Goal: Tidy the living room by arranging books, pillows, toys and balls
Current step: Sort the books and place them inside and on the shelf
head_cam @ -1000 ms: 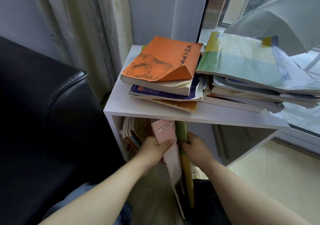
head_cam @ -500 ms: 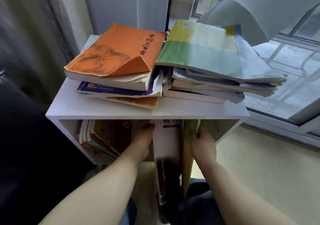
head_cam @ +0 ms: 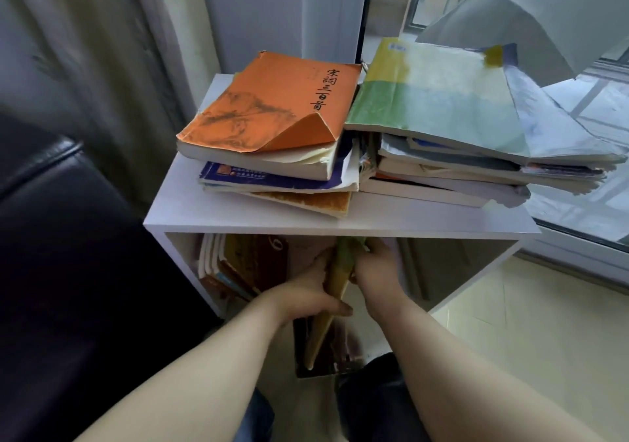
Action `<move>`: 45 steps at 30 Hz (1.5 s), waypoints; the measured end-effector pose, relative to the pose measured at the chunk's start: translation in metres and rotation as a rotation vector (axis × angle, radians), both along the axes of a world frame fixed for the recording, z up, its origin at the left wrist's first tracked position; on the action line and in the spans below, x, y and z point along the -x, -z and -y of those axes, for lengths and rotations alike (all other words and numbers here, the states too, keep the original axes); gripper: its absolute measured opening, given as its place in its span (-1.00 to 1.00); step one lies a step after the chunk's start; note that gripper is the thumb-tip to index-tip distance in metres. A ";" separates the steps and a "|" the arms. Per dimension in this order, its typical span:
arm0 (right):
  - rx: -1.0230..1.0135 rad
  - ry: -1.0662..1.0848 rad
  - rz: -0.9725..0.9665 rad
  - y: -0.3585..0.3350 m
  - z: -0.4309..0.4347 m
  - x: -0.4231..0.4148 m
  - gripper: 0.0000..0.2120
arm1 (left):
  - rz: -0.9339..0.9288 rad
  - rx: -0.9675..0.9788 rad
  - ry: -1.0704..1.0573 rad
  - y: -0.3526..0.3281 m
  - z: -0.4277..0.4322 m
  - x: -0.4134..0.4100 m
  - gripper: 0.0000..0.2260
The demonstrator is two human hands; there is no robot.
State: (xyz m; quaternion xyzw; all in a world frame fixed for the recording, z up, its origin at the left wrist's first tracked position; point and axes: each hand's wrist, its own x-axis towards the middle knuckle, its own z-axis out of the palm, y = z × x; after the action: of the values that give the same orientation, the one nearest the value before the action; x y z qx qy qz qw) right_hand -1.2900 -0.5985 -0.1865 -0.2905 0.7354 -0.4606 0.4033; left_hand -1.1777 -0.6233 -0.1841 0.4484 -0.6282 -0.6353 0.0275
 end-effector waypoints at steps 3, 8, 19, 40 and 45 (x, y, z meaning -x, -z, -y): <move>0.020 -0.095 0.058 -0.004 0.006 -0.019 -0.85 | -0.103 -0.152 -0.250 -0.007 0.007 -0.025 -0.43; 0.033 -0.246 -0.057 0.003 0.016 -0.054 -0.88 | -0.514 -0.498 -0.742 -0.019 0.015 -0.067 -0.80; 0.145 -0.301 -0.379 0.020 0.045 -0.113 -0.72 | 0.546 0.590 -0.274 -0.020 -0.009 -0.129 -0.63; -0.096 -0.577 -0.232 0.051 0.043 -0.102 -0.76 | 0.468 0.463 -0.216 -0.018 -0.001 -0.112 -0.39; -0.237 -0.626 -0.129 0.058 0.039 -0.079 -0.52 | 0.565 0.459 -0.135 -0.016 -0.004 -0.110 -0.44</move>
State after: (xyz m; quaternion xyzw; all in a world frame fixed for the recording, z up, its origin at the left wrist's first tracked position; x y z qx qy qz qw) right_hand -1.2111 -0.6372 -0.2449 -0.4818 0.6831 -0.2066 0.5084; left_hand -1.0682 -0.6190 -0.1677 0.6288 -0.7061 -0.3257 -0.0055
